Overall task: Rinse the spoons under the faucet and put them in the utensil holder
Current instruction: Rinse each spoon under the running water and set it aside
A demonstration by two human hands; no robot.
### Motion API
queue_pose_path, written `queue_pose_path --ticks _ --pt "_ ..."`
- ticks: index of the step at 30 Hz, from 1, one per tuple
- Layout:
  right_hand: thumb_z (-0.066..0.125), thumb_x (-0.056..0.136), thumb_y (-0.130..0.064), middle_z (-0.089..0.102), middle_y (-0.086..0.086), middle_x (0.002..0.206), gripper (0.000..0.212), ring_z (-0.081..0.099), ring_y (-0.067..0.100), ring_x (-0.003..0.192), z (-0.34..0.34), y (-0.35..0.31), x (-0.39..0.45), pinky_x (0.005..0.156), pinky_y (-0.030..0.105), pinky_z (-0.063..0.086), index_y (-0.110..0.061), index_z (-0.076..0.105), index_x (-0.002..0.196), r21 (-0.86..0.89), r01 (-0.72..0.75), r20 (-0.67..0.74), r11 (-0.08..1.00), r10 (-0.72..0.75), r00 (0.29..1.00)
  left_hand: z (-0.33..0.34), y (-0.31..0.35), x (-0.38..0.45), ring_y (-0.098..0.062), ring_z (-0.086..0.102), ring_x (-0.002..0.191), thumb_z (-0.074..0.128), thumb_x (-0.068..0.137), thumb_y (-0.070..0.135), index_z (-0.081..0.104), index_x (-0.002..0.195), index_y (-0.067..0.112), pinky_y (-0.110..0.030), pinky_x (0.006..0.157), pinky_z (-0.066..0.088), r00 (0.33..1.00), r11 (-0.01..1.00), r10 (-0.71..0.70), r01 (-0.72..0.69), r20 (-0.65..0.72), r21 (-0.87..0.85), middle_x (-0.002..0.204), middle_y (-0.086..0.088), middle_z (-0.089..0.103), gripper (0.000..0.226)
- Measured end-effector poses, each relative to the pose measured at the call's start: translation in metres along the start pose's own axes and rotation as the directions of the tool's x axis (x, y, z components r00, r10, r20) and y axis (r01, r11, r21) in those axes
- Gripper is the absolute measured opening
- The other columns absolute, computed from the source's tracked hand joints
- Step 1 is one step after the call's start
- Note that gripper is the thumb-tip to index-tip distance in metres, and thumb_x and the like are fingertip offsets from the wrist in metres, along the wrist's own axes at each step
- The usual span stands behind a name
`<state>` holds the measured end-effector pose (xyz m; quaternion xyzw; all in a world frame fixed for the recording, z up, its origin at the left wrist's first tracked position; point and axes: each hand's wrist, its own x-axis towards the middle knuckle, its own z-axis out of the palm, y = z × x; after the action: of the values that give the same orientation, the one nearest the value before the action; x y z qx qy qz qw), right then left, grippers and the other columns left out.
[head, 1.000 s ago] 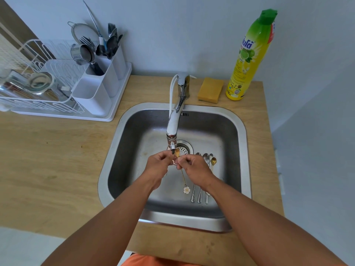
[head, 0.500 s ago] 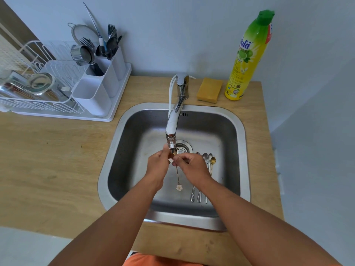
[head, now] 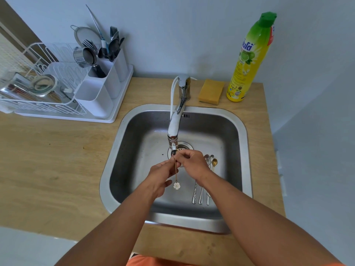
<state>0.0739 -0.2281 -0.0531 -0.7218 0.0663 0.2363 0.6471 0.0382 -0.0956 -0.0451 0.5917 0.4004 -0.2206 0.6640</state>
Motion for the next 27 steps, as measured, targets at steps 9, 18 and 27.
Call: queue_pose_path --ticks 9,18,27 --pt "0.074 0.092 -0.023 0.078 -0.006 0.078 0.023 0.07 0.003 0.077 0.0 -0.003 0.0 0.076 0.022 0.051 -0.029 0.08 0.071 -0.016 -0.046 -0.082 0.999 0.045 0.996 -0.001 -0.006 -0.001 -0.006 0.061 0.072 0.056 0.105 0.028 0.075 0.087 0.02 -0.014 0.058 0.044 0.954 0.93 0.3 -0.295 0.008 0.221 0.068 0.014 0.071 0.027" --pt "0.072 0.095 -0.03 0.075 -0.019 0.075 0.02 0.065 -0.005 0.074 -0.005 -0.014 0.011 0.063 0.016 0.043 -0.03 0.077 0.076 0.022 -0.071 -0.166 0.997 0.074 0.983 -0.016 -0.011 -0.005 -0.004 0.065 0.082 0.056 0.105 0.036 0.077 0.099 0.021 -0.024 0.075 0.049 0.961 0.885 0.231 -0.272 0.149 0.378 0.085 0.011 0.077 0.026" --pt "0.069 0.098 -0.031 0.076 -0.018 0.075 0.02 0.063 -0.013 0.063 -0.003 0.0 0.004 0.066 0.021 0.042 -0.032 0.082 0.082 0.07 -0.124 -0.047 0.99 0.127 0.991 -0.001 0.018 0.0 -0.018 0.07 0.099 0.058 0.102 0.04 0.075 0.101 0.019 -0.04 0.082 0.048 0.989 0.982 0.066 -0.087 0.129 0.166 0.08 0.008 0.074 0.027"
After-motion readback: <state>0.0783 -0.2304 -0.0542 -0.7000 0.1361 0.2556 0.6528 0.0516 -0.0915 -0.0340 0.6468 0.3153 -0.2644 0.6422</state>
